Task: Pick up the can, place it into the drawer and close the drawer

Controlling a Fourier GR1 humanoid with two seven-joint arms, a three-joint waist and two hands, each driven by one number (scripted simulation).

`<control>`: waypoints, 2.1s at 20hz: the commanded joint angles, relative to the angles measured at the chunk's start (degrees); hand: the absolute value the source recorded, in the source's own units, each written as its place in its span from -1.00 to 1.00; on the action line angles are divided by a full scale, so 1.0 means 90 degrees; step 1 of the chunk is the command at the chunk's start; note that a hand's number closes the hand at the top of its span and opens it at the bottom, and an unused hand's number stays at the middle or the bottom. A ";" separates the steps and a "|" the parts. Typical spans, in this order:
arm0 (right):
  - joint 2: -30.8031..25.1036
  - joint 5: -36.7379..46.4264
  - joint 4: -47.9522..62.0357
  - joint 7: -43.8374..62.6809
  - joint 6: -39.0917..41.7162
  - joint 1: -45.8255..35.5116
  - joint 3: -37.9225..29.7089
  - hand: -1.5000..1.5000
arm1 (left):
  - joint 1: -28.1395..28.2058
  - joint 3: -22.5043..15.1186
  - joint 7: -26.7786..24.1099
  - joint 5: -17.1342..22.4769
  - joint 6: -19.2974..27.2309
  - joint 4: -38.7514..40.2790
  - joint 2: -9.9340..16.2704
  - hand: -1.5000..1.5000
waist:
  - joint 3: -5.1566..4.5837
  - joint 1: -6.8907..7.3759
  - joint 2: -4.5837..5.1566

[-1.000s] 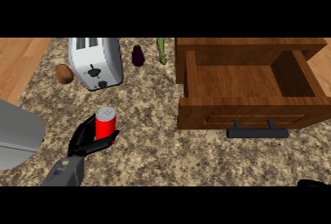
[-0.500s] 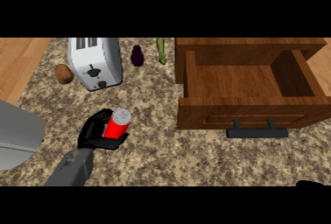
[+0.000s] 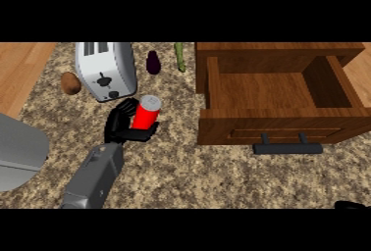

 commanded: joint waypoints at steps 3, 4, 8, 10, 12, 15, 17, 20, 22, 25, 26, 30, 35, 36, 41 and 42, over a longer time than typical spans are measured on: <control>0.0057 0.0031 -0.0199 0.0059 0.0032 0.0197 -0.0006 -1.00 | -0.0450 -0.0426 0.0903 0.0126 0.0382 -0.0699 -0.0221 1.00 | 0.0005 0.0039 -0.0028; -0.0158 -0.0248 -0.0161 0.0209 0.0063 0.0093 -0.0325 -1.00 | -0.0446 -0.0488 0.0950 0.0129 0.0393 -0.0807 -0.0223 1.00 | 0.0005 0.0036 -0.0026; 0.0063 0.0219 -0.0092 0.0009 -0.0078 0.0059 -0.0022 -1.00 | -0.0505 -0.0988 0.1663 0.0157 0.0540 -0.1737 -0.0227 1.00 | 0.0008 0.0085 -0.0043; 0.0115 0.0371 -0.0160 -0.0062 -0.0071 0.0179 0.0047 -1.00 | -0.0456 -0.1224 0.2295 0.0173 0.0599 -0.2454 -0.0228 1.00 | 0.0009 0.0125 -0.0062; -0.0129 0.0183 0.0100 0.0093 -0.0142 -0.0227 -0.0205 -1.00 | -0.1168 -0.1341 0.3095 0.0360 0.0817 -0.2575 -0.0228 1.00 | 0.0011 0.0115 -0.0065; -0.0028 -0.0072 -0.0220 0.0048 0.0007 0.0125 -0.0242 -1.00 | -0.1215 -0.1747 0.3589 0.0682 0.1205 -0.3155 -0.0229 1.00 | 0.0008 0.0032 -0.0053; 0.0185 0.0364 -0.0366 0.0081 -0.0120 0.0143 0.0160 -1.00 | -0.1213 -0.1905 0.3797 0.0752 0.1384 -0.3546 -0.0229 1.00 | 0.0005 0.0044 -0.0038; -0.0029 0.0262 0.0257 -0.0160 -0.0004 -0.0149 -0.0017 -1.00 | -0.2096 -0.2089 0.4513 0.0807 0.1914 -0.3513 -0.0229 1.00 | 0.0009 0.0012 -0.0022; -0.0291 0.0072 0.0154 0.0225 -0.0092 -0.0439 -0.0270 -1.00 | -0.2185 -0.2296 0.4847 0.0723 0.2199 -0.3887 -0.0229 1.00 | 0.0007 0.0044 -0.0036; 0.0038 0.0681 -0.0194 0.0480 -0.0369 -0.0505 0.0380 -1.00 | -0.2608 -0.2861 0.5022 0.0796 0.2694 -0.3722 -0.0229 1.00 | 0.0004 0.0004 -0.0022; -0.0099 0.0136 -0.0515 0.0576 -0.0234 -0.0283 -0.0053 -1.00 | -0.2816 -0.2499 0.5086 0.0846 0.2458 -0.3504 -0.0229 1.00 | 0.0005 -0.0031 -0.0019; -0.0232 0.0019 -0.0125 0.0503 -0.0210 -0.0526 -0.0193 -1.00 | -0.3792 -0.2458 0.5041 0.0838 0.2648 -0.2564 -0.0229 1.00 | 0.0008 -0.0090 0.0009; -0.0042 0.0360 -0.0092 0.0596 -0.0452 -0.0732 0.0145 -1.00 | -0.4796 -0.2429 0.5475 0.1112 0.2896 -0.1891 -0.0229 1.00 | 0.0009 -0.0126 0.0022; -0.0067 0.0100 -0.0026 0.0183 -0.0238 -0.0459 -0.0105 -1.00 | -0.4648 -0.2447 0.4935 0.1124 0.2792 -0.1560 -0.0229 1.00 | 0.0012 -0.0167 0.0031; -0.0094 0.0167 -0.0003 0.0126 -0.0146 -0.0375 -0.0041 -1.00 | -0.5790 -0.2595 0.5541 0.1299 0.3054 -0.0825 -0.0229 1.00 | 0.0019 -0.0294 0.0045; -0.0294 0.0119 0.0236 0.0190 -0.0133 -0.0621 -0.0170 -1.00 | -0.5715 -0.2613 0.5323 0.1490 0.2947 -0.0760 -0.0229 1.00 | 0.0016 -0.0244 0.0048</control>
